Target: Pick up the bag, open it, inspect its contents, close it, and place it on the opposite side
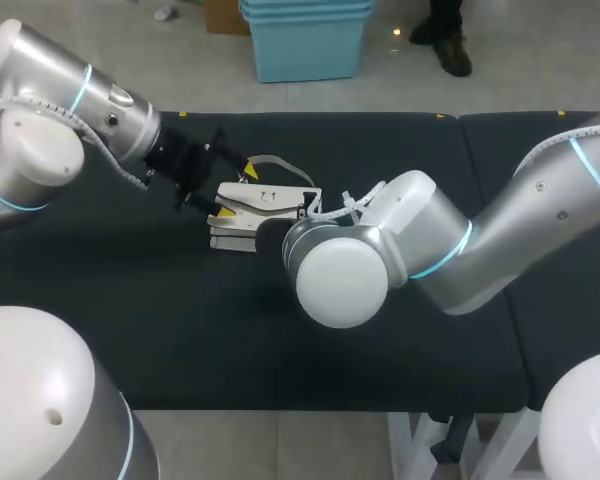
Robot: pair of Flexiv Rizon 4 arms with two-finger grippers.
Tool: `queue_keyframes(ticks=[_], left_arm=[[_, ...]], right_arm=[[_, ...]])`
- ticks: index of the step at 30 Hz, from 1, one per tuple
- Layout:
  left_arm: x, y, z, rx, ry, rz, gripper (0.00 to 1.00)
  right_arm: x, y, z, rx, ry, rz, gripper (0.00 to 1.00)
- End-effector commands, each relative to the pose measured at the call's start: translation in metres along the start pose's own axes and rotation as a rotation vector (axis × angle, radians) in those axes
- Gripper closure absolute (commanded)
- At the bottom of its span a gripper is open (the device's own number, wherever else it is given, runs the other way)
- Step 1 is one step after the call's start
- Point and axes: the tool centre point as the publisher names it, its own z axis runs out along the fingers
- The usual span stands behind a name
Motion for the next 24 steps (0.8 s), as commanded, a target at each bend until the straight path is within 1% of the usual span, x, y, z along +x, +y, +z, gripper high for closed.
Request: queue_keyframes(ticks=[1, 2, 3, 8, 9, 11, 14, 19, 21, 24], left_arm=[[0.007, 0.000, 0.005, -0.013, -0.073, -0.004, 0.41], [0.008, 0.001, 0.007, -0.012, -0.072, -0.004, 0.51], [0.009, 0.003, 0.008, -0.011, -0.070, -0.007, 0.53], [0.012, 0.009, 0.014, -0.003, -0.056, -0.031, 0.55], [0.012, 0.010, 0.016, -0.005, -0.050, -0.035, 0.58], [0.012, 0.012, 0.018, -0.009, -0.043, -0.037, 0.59], [0.012, 0.019, 0.022, -0.022, -0.036, -0.048, 0.57], [0.011, 0.025, 0.032, -0.061, -0.026, -0.043, 0.58], [0.009, 0.026, 0.035, -0.079, -0.030, -0.037, 0.62], [0.007, 0.028, 0.040, -0.119, -0.033, -0.030, 0.76]], right_arm=[[0.003, 0.000, 0.001, -0.004, -0.008, 0.001, 1.00], [0.003, 0.000, 0.001, -0.004, -0.008, 0.001, 1.00], [0.003, 0.000, 0.001, -0.004, -0.008, 0.001, 1.00], [0.003, 0.000, 0.001, -0.004, -0.008, 0.001, 1.00], [0.003, 0.000, 0.001, -0.004, -0.008, 0.001, 1.00], [0.003, 0.000, 0.001, -0.004, -0.008, 0.001, 1.00], [0.003, 0.000, 0.001, -0.004, -0.008, 0.001, 1.00], [0.003, 0.000, 0.001, -0.004, -0.008, 0.001, 1.00], [0.003, 0.000, 0.001, -0.004, -0.008, 0.001, 1.00], [0.003, 0.000, 0.001, -0.004, -0.008, 0.001, 1.00]])
